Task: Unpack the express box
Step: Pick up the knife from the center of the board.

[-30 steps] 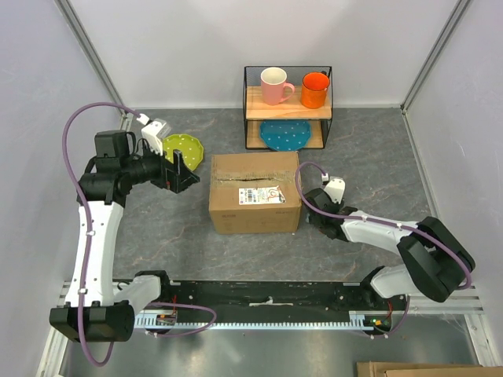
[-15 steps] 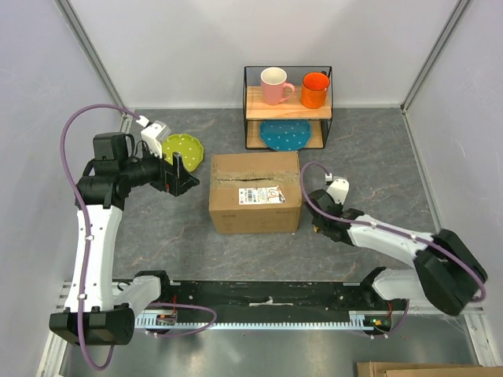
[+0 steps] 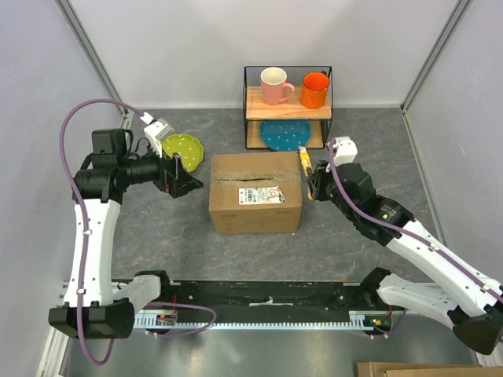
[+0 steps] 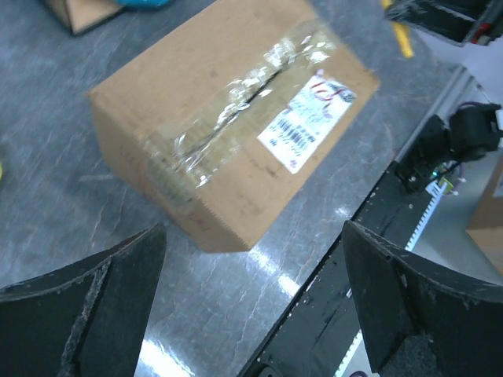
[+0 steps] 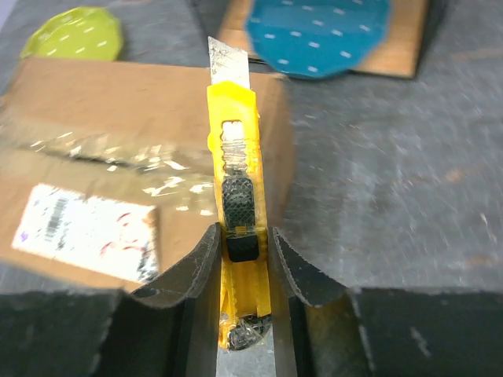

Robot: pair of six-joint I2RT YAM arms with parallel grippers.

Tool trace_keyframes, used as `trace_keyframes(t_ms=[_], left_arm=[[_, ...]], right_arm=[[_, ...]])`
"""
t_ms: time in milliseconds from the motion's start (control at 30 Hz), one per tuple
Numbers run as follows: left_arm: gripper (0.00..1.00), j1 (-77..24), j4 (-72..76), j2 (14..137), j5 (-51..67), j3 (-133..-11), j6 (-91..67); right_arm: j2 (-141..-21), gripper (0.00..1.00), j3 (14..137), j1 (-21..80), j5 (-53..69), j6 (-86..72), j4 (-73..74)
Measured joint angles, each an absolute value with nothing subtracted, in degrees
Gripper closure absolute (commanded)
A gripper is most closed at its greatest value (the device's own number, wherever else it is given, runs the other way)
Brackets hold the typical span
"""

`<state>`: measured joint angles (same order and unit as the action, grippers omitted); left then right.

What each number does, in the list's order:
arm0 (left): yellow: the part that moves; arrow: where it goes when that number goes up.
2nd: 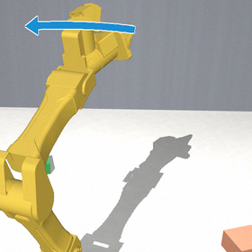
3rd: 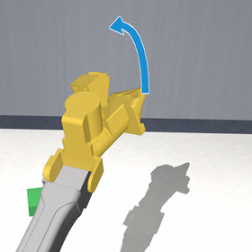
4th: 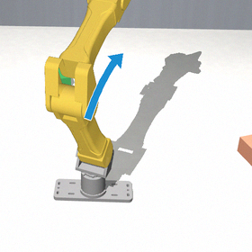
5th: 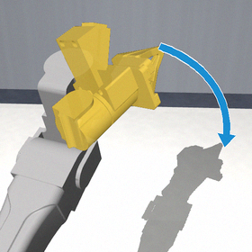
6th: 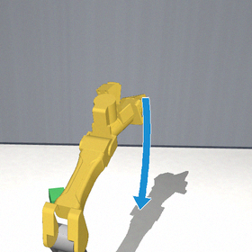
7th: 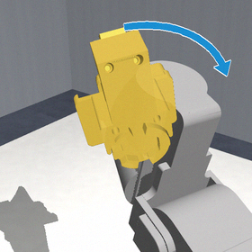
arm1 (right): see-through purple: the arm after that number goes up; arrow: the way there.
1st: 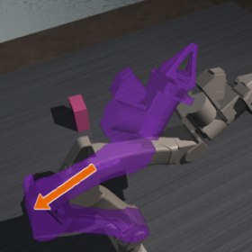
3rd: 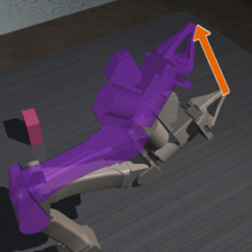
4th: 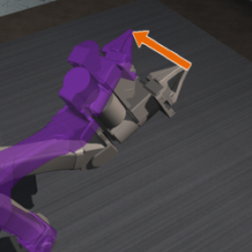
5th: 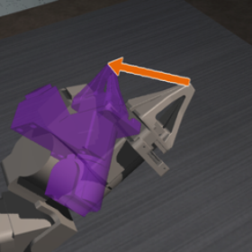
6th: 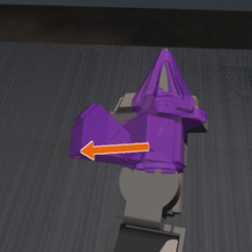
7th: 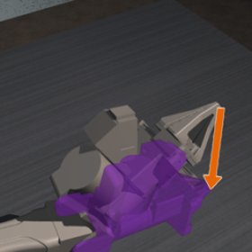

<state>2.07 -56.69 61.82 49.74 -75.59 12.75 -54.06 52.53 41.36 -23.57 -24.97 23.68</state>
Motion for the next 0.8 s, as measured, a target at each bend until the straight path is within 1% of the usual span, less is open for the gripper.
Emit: trace_keyframes(t_ms=[100, 200, 367, 467, 600, 733, 800], left_arm=[[0.01, 2.07, -59.02, 61.82, 55.02, -78.67, 16.62], [0.00, 2.07, -60.58, 61.82, 59.75, -81.12, 19.64], [0.00, 2.07, -61.93, 63.86, 65.52, -82.13, 21.80], [0.01, 2.07, -63.44, 65.34, 68.34, -82.13, 23.49], [0.00, 1.56, -66.87, 65.47, 71.02, -82.39, 27.83], [0.06, 0.05, -72.20, 65.76, 72.40, -83.40, 34.33], [0.07, -1.10, -73.95, 66.35, 73.06, -83.53, 38.44]], right_arm=[[-54.11, 0.82, 56.29, 42.85, -16.47, -18.09, 24.32], [-55.16, 0.86, 59.57, 45.17, -12.23, -12.73, 24.71], [-62.13, 0.87, 66.11, 52.66, -10.57, -5.98, 25.02], [-66.96, 0.89, 69.47, 59.42, -11.81, -2.15, 26.13], [-73.14, 0.91, 74.67, 68.79, -17.37, 3.64, 28.73], [-75.24, 0.92, 76.60, 74.65, -23.16, 8.69, 30.20], [-75.40, 0.92, 77.60, 76.51, -26.11, 10.87, 31.03]])
